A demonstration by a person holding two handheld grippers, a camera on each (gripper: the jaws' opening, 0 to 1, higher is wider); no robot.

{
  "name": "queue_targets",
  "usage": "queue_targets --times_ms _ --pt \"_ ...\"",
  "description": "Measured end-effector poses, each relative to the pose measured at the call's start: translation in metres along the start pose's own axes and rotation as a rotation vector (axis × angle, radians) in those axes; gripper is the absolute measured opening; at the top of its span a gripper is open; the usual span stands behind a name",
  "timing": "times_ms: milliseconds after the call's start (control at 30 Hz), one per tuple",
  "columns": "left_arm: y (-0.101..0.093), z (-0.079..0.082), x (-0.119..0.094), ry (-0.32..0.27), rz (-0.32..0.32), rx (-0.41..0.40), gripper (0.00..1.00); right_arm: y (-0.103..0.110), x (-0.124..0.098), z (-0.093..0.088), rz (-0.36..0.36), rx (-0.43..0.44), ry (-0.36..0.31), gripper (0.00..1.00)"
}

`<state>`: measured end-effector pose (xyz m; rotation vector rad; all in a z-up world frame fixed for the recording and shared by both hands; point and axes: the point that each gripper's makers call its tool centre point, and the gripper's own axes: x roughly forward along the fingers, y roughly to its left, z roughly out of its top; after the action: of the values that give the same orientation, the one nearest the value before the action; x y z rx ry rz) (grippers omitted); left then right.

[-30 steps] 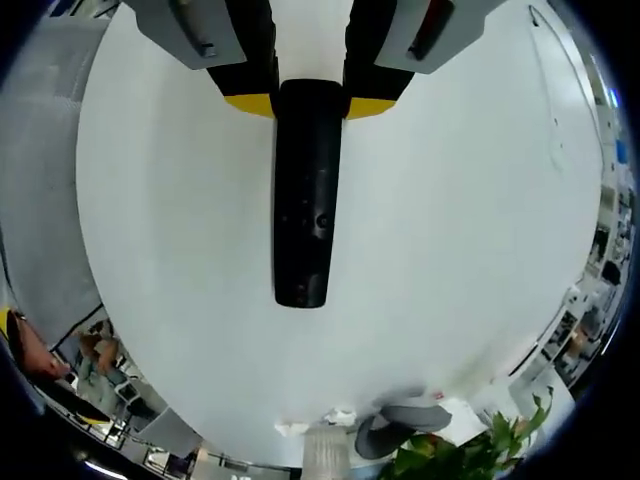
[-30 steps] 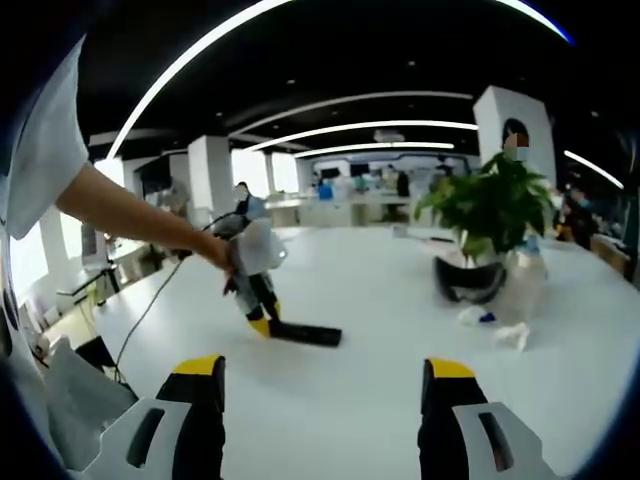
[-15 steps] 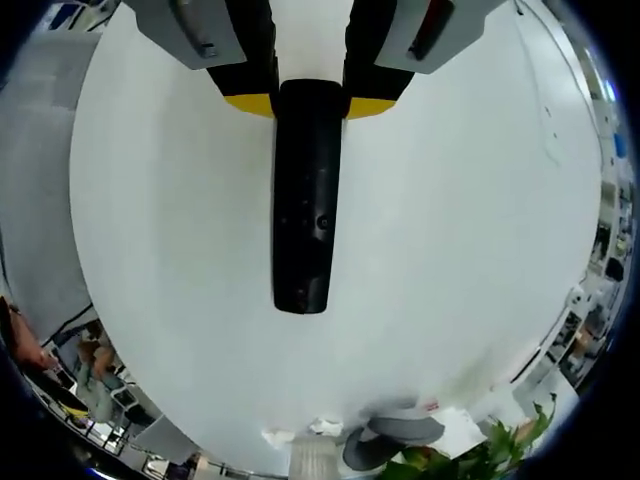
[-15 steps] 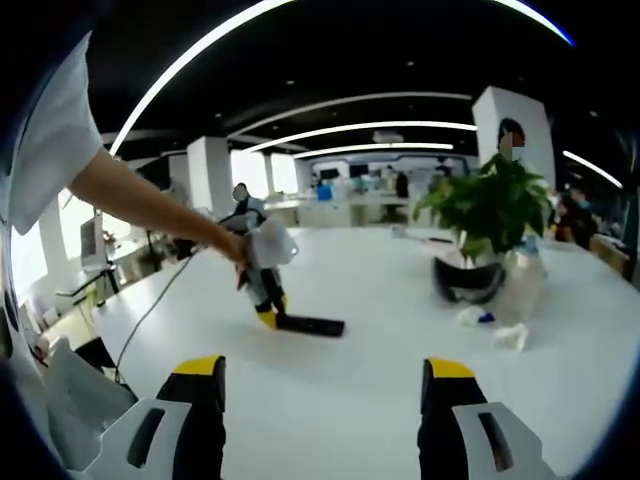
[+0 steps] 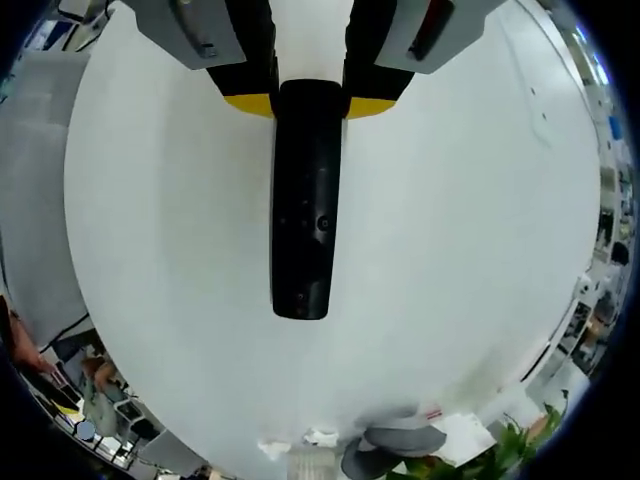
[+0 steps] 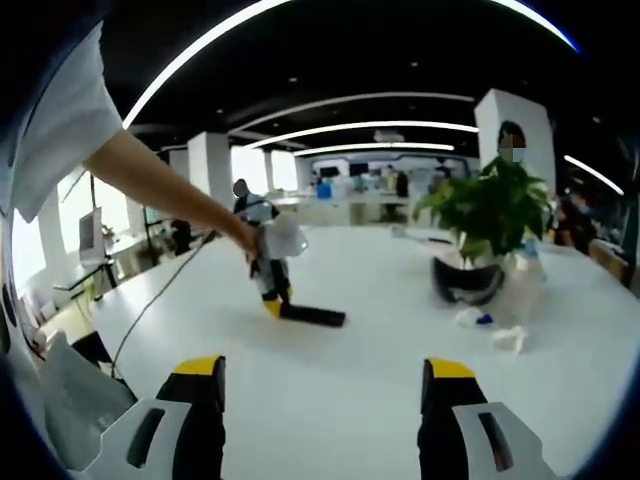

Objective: Press the specified remote control buttons in sequence, fully releasing each button before pressing the next.

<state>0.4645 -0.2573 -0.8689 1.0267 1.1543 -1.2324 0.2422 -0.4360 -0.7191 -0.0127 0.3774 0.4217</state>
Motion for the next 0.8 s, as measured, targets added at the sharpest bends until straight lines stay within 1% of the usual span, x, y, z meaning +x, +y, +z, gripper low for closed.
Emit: queue_targets --times_ms 200,267,433,500,533,567,633,700,800 --pt "-0.0006 0.0006 -0.0007 0.008 0.003 0.004 0.24 -0.0002 -0.0001 0.0008 -0.001 -0.004 -0.003 0.79" --pt "-0.0013 -0.0001 -0.0007 0.000 0.007 0.014 0.24 -0.0005 -0.0002 0.0011 -0.001 0.000 -0.005 0.79" --pt "-0.0033 -0.0004 -0.0008 -0.020 0.036 0.008 0.25 0.0011 -0.0004 0.0029 0.008 -0.002 -0.014 0.79" --pt "-0.0031 0.0001 -0.0003 -0.026 0.056 0.006 0.26 0.0001 -0.0007 0.0030 0.005 0.000 -0.015 0.79" --pt "0.0045 0.0001 -0.0019 -0.027 0.112 -0.009 0.30 -0.0002 -0.0006 0.0028 0.004 0.002 -0.015 0.79" --pt "0.0047 0.0000 -0.0024 -0.028 0.116 -0.012 0.32 -0.0002 -0.0007 0.0032 0.005 0.004 -0.017 0.79" --pt "0.0015 -0.0009 -0.0020 -0.025 0.109 -0.046 0.30 0.0004 -0.0007 0.0030 0.008 0.002 -0.017 0.80" --pt "0.0050 -0.0012 -0.0029 -0.025 0.149 -0.067 0.32 0.0010 -0.0006 0.0030 0.009 -0.002 -0.016 0.80" --pt "0.0044 -0.0020 -0.0050 -0.043 0.186 -0.098 0.35 0.0017 -0.0015 0.0037 0.012 -0.008 -0.023 0.80"
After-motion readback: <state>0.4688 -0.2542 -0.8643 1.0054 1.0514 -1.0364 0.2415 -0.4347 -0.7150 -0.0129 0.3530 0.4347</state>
